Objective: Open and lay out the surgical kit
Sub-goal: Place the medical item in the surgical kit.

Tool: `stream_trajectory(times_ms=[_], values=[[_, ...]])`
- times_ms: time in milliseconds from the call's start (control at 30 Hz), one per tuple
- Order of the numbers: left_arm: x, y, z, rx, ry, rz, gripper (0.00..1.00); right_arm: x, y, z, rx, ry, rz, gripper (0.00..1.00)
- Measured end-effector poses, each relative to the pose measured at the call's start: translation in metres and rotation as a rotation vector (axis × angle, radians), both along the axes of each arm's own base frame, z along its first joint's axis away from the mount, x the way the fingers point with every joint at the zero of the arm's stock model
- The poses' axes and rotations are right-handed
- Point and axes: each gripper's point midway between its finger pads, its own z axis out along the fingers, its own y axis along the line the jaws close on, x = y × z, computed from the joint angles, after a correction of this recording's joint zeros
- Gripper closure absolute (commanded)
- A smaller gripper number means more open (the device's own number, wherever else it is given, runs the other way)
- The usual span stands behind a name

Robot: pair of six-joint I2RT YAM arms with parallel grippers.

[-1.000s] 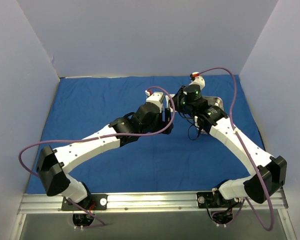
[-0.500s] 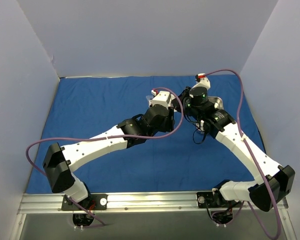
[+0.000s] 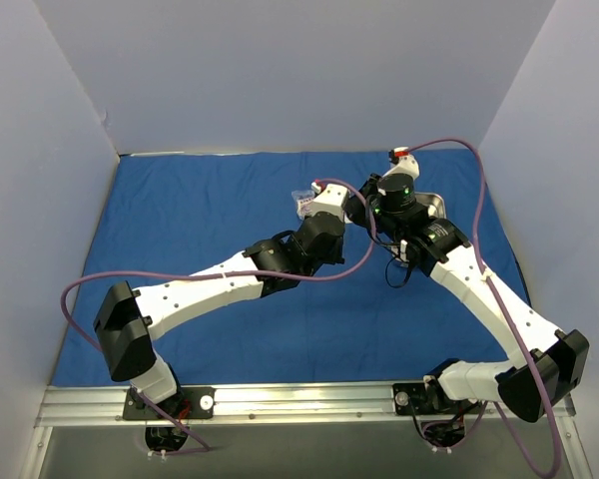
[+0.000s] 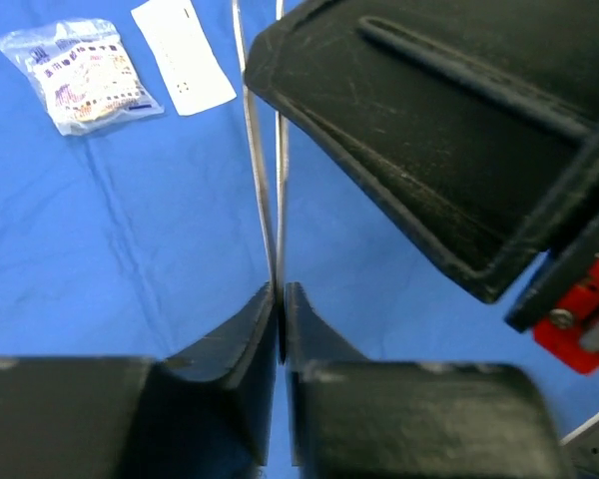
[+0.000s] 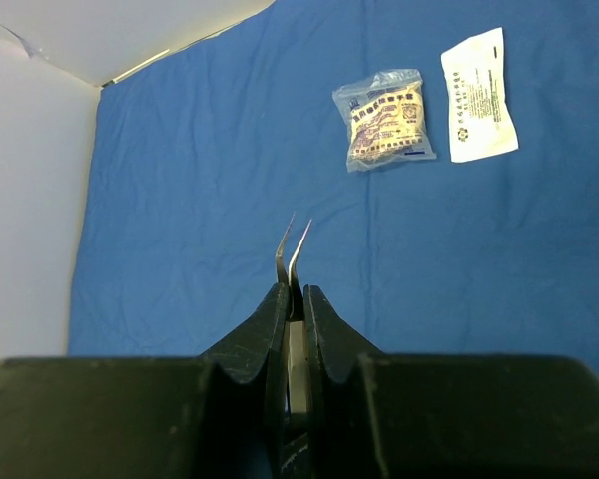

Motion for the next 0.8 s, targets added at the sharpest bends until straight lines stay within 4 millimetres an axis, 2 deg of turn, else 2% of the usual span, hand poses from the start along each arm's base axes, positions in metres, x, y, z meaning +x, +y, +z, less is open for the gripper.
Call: stream_trajectory(times_ms=[67,100,133,167,267,467,600,800], values=[[0.000,0.000,0.000,0.002,-0.003,0.000,0.93,0.000,0.000,0.000,0.001,0.001,0.002,0.99],[0.001,0.001,0.000,0.004,-0.005,0.003,0.97,0.000,0.001,0.000,0.001,0.000,0.004,0.95],[0.001,0.001,0.000,0.004,-0.007,0.006,0.98,0.000,0.001,0.000,0.002,0.000,0.005,0.91],[0.001,0.001,0.000,0.004,-0.007,0.006,0.98,0.000,0.001,0.000,0.003,0.000,0.006,0.83],[0.002,0.002,0.002,-0.009,-0.009,0.013,0.98,-0.002,0.003,0.000,-0.001,-0.001,0.022,0.71],[-0.006,0.015,0.005,-0.088,0.015,0.004,0.98,-0.006,0.008,0.004,-0.006,-0.014,0.100,0.57],[-0.005,0.027,0.014,-0.190,0.042,-0.017,0.98,-0.009,0.010,0.021,0.021,-0.070,0.180,0.55],[0.009,0.054,0.029,-0.373,0.083,-0.062,0.98,-0.010,0.011,0.064,0.097,-0.221,0.345,0.54]])
